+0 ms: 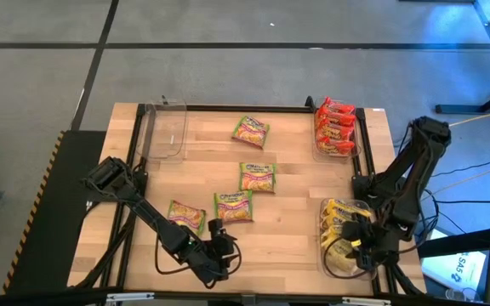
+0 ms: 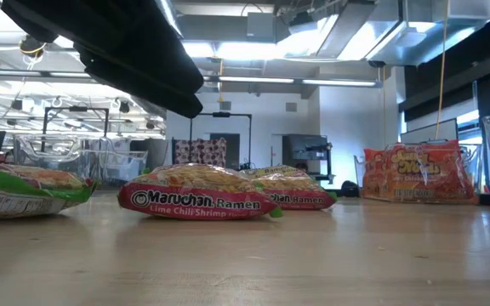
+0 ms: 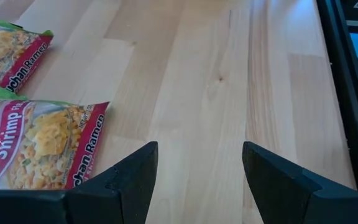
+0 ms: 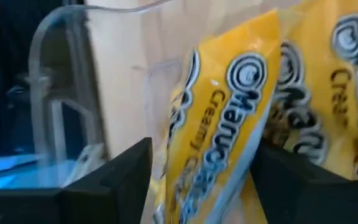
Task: Sort Maruchan noodles
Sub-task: Put the yellow noodle pack into the bottom transparent bin, then put the green noodle pack into the top left transparent bin
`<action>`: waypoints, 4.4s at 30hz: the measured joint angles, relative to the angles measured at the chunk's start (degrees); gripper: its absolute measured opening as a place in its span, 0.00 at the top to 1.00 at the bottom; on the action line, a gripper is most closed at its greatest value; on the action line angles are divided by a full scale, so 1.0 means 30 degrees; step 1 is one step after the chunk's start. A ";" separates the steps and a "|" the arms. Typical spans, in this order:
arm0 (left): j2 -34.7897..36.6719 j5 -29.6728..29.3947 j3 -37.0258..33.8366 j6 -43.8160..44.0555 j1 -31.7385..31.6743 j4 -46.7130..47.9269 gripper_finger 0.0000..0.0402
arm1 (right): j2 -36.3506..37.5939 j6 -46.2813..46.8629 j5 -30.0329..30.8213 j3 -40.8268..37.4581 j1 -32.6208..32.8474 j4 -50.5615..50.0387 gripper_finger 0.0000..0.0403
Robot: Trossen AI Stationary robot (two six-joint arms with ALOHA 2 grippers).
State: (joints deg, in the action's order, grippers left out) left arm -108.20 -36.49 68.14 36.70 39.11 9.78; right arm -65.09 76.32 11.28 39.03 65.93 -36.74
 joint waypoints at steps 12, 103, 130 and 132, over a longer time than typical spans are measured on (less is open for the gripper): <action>0.1457 -0.0965 -0.0015 0.0423 -0.0308 0.1660 0.43 | 0.0434 -0.2359 0.8507 0.3789 -0.0571 -0.0208 0.45; 0.5136 1.6956 -0.7061 -0.2230 -1.4717 -0.0854 0.42 | -1.3839 -2.5100 0.3651 0.2957 -1.4528 1.9813 0.45; 0.1515 2.3678 -0.7723 -0.0253 -1.4659 -0.6723 0.72 | -1.3948 -2.5603 0.3356 0.2957 -1.4651 2.0061 0.45; 0.1515 2.3551 -0.7723 -0.0433 -1.4659 -0.6725 0.75 | -1.3962 -2.5603 0.3363 0.2957 -1.4645 2.0061 0.45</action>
State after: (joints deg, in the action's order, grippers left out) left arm -103.66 34.17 44.97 35.40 -4.86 -10.39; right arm -106.98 -0.49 21.37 47.90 22.00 23.44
